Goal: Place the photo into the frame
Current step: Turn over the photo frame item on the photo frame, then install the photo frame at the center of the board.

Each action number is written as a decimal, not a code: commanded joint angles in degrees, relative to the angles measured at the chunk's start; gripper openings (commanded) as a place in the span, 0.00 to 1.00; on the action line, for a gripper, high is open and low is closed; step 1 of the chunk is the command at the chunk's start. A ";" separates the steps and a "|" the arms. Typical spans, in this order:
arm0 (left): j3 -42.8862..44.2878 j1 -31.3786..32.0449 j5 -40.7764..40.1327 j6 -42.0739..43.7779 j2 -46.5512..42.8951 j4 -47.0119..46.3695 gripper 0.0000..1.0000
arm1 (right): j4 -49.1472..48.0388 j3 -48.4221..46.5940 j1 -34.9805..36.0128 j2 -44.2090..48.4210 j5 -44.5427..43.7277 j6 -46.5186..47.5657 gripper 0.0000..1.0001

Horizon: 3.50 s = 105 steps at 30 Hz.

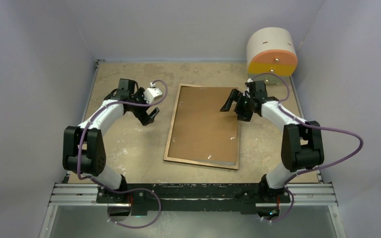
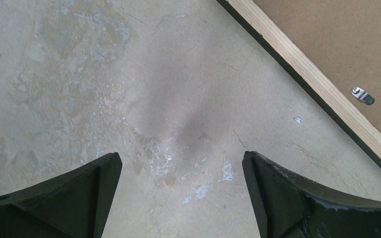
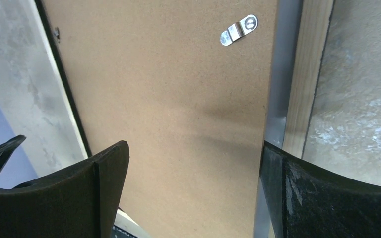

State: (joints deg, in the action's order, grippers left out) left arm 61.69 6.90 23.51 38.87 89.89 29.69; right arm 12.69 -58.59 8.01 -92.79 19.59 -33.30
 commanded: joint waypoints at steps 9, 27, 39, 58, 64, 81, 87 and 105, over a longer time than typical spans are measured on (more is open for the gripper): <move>-0.43 0.31 0.14 1.29 -1.78 0.35 1.00 | 12.29 -8.49 4.87 0.49 -16.97 4.54 0.99; 1.88 0.38 12.05 -13.12 1.67 -1.19 0.93 | -11.35 0.47 8.09 15.21 1.73 -5.61 0.98; 0.88 5.17 17.89 -17.45 12.65 -3.57 0.69 | -28.93 8.73 34.04 5.94 -4.76 -12.31 0.70; 0.27 5.57 21.86 -16.82 16.00 -4.09 0.46 | -37.92 6.47 39.48 -10.68 -1.49 -11.30 0.61; 0.10 5.58 21.91 -16.28 15.74 -3.42 0.42 | -39.21 6.61 40.00 -12.59 -1.75 -11.82 0.58; -0.07 6.55 20.47 -14.52 15.92 -2.59 0.37 | -41.66 5.80 40.19 -16.25 -1.28 -13.53 0.46; -0.08 6.81 20.31 -14.18 16.02 -2.43 0.36 | -42.15 4.77 40.20 -18.15 -0.10 -14.34 0.43; 0.10 7.33 19.84 -12.93 15.90 -1.48 0.33 | -42.47 3.83 40.23 -20.20 -1.41 -15.29 0.39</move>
State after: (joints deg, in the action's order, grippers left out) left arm 61.76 12.91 43.88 23.57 105.32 26.85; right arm -30.79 -53.23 47.51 -110.32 20.38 -48.64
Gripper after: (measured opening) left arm 0.337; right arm 0.397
